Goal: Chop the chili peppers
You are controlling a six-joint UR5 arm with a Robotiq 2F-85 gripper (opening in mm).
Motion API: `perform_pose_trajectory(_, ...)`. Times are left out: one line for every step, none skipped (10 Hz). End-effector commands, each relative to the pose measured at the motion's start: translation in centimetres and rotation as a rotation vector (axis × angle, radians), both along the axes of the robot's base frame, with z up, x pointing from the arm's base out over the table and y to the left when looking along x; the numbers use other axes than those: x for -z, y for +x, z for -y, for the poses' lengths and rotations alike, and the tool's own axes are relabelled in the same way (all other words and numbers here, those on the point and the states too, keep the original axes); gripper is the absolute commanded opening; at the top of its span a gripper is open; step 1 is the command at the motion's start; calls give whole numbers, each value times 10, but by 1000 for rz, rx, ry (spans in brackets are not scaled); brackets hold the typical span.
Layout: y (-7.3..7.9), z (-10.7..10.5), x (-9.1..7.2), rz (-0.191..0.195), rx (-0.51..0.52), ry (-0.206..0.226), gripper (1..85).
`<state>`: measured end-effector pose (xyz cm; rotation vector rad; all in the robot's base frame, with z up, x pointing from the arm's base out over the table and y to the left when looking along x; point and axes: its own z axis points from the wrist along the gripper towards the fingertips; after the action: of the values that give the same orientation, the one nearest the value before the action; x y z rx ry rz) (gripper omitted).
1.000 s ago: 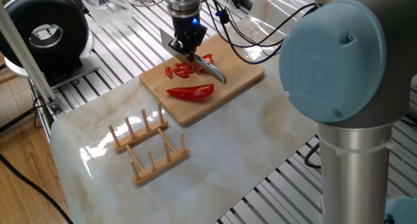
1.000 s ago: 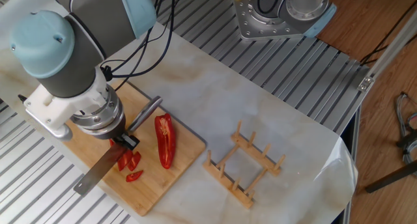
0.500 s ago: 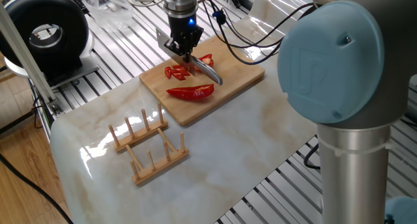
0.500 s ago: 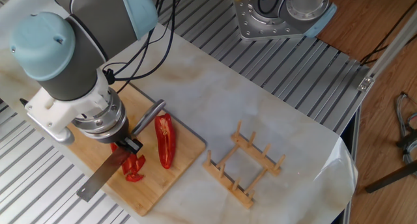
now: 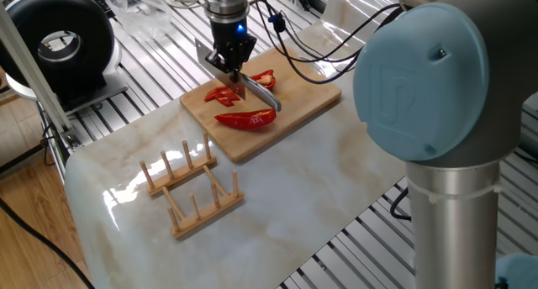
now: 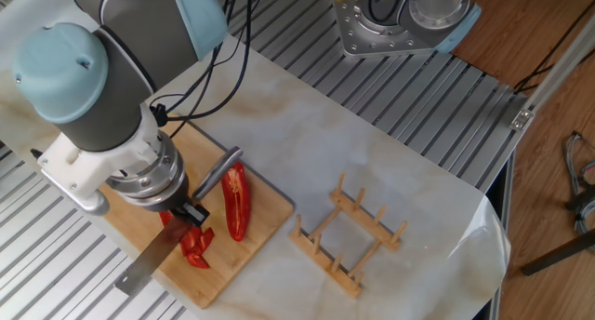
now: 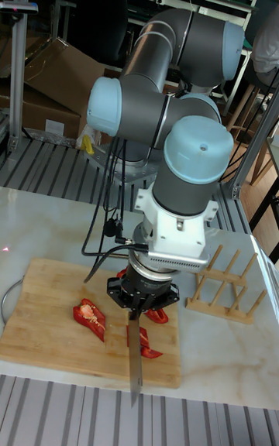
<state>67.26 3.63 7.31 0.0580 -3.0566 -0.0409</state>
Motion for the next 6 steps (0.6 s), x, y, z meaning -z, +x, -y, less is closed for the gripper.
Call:
perform_pose_trajectory(1,-16,-5,-10,-3,28,13)
perform_pose_trajectory(2,-19,-6,-12,-8,32,13)
perform_pose_trajectory(1,-22,-6,-15,-13,38,13)
perform_pose_trajectory(-1,-20,-8,-21,-19,39,13)
perform_pose_trajectory(0,-12,-11,-18,-39,24,13)
perform_pose_trajectory(4,5,-15,3,-82,-20,13)
